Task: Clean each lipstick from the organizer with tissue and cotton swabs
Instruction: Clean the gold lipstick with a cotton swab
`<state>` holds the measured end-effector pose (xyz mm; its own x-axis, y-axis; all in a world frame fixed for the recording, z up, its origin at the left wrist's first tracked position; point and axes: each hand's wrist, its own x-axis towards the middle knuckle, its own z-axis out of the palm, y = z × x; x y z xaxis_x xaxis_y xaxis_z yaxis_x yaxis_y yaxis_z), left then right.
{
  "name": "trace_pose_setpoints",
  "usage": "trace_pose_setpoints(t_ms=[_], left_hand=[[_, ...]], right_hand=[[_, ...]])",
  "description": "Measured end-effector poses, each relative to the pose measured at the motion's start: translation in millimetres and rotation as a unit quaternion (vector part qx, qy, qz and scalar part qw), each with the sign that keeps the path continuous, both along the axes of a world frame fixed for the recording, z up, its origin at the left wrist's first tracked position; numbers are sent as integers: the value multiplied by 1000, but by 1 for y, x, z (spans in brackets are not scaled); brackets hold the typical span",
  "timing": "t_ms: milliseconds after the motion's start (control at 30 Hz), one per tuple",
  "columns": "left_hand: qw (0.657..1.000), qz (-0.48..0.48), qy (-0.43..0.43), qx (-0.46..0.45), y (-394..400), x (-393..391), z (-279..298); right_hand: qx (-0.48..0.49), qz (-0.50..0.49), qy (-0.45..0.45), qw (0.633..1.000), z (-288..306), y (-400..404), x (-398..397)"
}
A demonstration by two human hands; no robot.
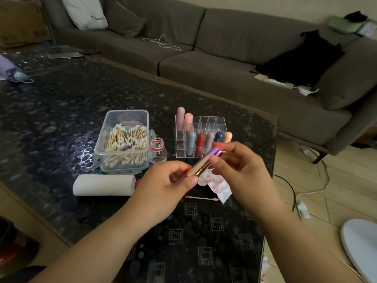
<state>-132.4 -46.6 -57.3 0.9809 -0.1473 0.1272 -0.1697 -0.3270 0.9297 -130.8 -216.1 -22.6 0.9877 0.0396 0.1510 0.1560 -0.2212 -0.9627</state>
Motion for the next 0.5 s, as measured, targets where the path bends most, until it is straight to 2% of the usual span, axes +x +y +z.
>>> trace_pose_setpoints(t_ms=[300,500], left_hand=[[999,2,-12,50,5,1,-2],[986,11,-88,138,11,-9,7]], right_hand=[[-49,25,7,998,-8,12,-4],[-39,4,-5,999,-10,25,-10]])
